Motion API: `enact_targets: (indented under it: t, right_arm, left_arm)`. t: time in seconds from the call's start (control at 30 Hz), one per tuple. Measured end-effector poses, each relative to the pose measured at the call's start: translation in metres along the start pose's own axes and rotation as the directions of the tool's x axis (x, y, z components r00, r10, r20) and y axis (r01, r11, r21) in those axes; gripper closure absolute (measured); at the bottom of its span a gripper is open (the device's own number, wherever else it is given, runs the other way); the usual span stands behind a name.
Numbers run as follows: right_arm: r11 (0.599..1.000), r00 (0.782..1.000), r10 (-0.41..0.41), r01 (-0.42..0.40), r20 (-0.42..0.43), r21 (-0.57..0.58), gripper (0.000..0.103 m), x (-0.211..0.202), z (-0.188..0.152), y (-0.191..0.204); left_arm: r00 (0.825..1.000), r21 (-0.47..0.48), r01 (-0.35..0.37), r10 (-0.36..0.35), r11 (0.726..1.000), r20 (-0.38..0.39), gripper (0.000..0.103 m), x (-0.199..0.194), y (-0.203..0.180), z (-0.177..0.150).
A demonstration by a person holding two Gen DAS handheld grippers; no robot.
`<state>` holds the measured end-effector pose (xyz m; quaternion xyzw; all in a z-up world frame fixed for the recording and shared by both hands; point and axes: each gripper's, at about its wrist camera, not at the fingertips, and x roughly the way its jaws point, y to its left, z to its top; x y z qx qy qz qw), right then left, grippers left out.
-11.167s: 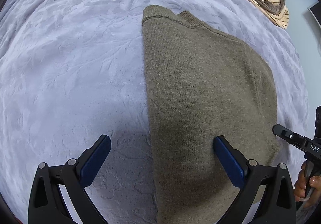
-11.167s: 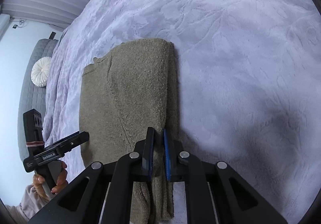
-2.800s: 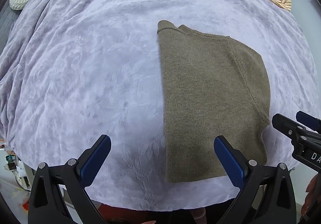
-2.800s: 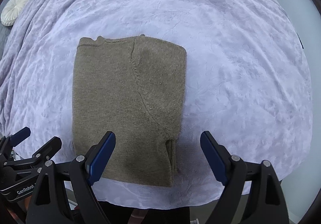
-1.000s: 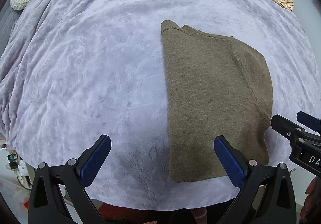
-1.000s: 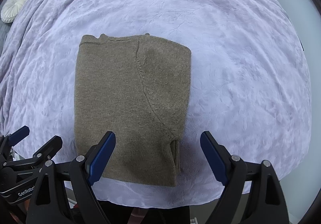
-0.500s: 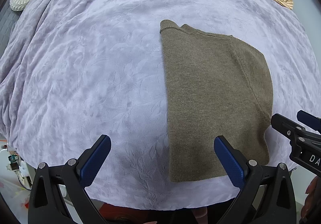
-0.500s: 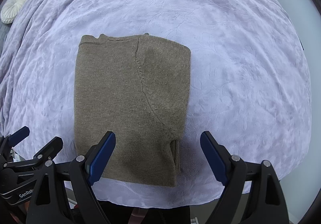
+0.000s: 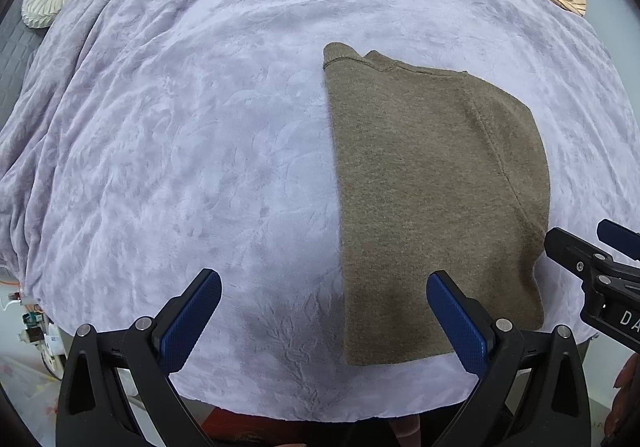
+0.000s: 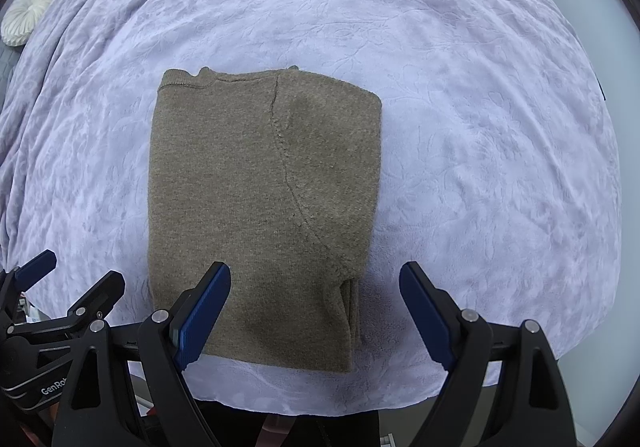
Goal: Fold small clothes
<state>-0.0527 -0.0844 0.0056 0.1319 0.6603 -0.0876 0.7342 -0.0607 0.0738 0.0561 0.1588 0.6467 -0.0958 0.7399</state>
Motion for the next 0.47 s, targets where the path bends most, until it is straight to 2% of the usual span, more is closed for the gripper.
enact_targets:
  t: [0.3, 0.47]
  right_arm:
    - [1.000, 1.000, 0.000, 0.000, -0.002, 0.001, 0.015, 0.0004, 0.0000, 0.0008]
    - [1.000, 1.000, -0.003, 0.003, -0.005, 0.002, 0.015, 0.0034, -0.0018, 0.0013]
  left_arm:
    - [1.000, -0.024, 0.013, -0.013, 1.000, -0.010, 0.000, 0.0026, 0.0054, 0.0011]
    - [1.000, 0.001, 0.007, -0.007, 1.000, 0.006, 0.000, 0.0011, 0.0046, 0.0010]
